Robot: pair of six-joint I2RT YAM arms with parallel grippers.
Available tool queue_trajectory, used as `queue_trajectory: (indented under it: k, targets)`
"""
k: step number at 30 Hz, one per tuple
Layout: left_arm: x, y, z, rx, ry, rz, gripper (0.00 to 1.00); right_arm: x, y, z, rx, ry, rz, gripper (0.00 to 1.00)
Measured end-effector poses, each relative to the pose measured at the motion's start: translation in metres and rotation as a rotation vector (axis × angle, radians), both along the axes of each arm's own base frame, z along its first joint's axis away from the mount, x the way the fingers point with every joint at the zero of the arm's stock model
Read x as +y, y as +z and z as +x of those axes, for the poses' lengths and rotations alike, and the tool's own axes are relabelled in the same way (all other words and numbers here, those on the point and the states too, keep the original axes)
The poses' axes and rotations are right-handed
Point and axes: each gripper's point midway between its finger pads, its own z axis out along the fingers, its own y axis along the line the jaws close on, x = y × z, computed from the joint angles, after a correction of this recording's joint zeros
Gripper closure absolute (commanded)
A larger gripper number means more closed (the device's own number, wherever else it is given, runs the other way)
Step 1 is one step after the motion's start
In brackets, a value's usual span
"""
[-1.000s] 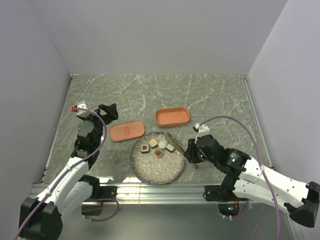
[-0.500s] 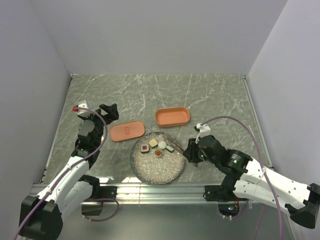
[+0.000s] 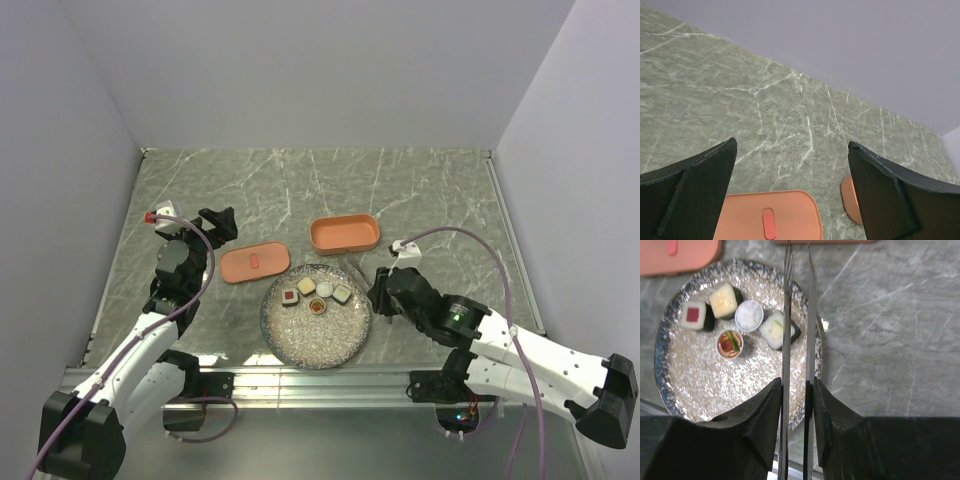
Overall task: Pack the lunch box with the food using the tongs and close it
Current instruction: Put down the clamp
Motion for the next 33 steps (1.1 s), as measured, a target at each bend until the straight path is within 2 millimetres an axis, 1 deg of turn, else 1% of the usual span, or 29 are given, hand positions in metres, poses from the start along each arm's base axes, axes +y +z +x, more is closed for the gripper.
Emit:
queue_trajectory:
  k: [10, 14, 19, 21, 25, 31, 33]
  targets:
    - [0.000, 0.000, 0.000, 0.000, -0.003, 0.000, 0.01, -0.007, 0.024, 0.013, -0.095, -0.068, 0.040, 0.63]
    - [0.000, 0.000, 0.000, 0.000, -0.003, 0.000, 0.01, -0.010, 0.042, 0.018, -0.140, -0.093, 0.070, 0.63]
    - [-0.001, 0.000, 0.000, 0.000, -0.003, 0.000, 0.01, -0.020, 0.061, 0.028, -0.202, -0.167, 0.073, 0.62]
    - [-0.001, 0.000, 0.000, 0.000, -0.003, 0.000, 0.00, -0.026, 0.068, 0.033, -0.226, -0.204, 0.065, 0.60]
    - [-0.001, 0.000, 0.000, 0.000, -0.003, 0.000, 0.01, -0.037, 0.075, 0.050, -0.245, -0.291, 0.032, 0.60]
    - [-0.001, 0.000, 0.000, -0.002, -0.004, 0.000, 0.01, -0.070, 0.063, 0.088, -0.225, -0.436, -0.036, 0.60]
    - [-0.001, 0.001, 0.000, -0.005, -0.003, -0.002, 0.01, -0.082, 0.063, 0.097, -0.228, -0.474, -0.039, 0.59]
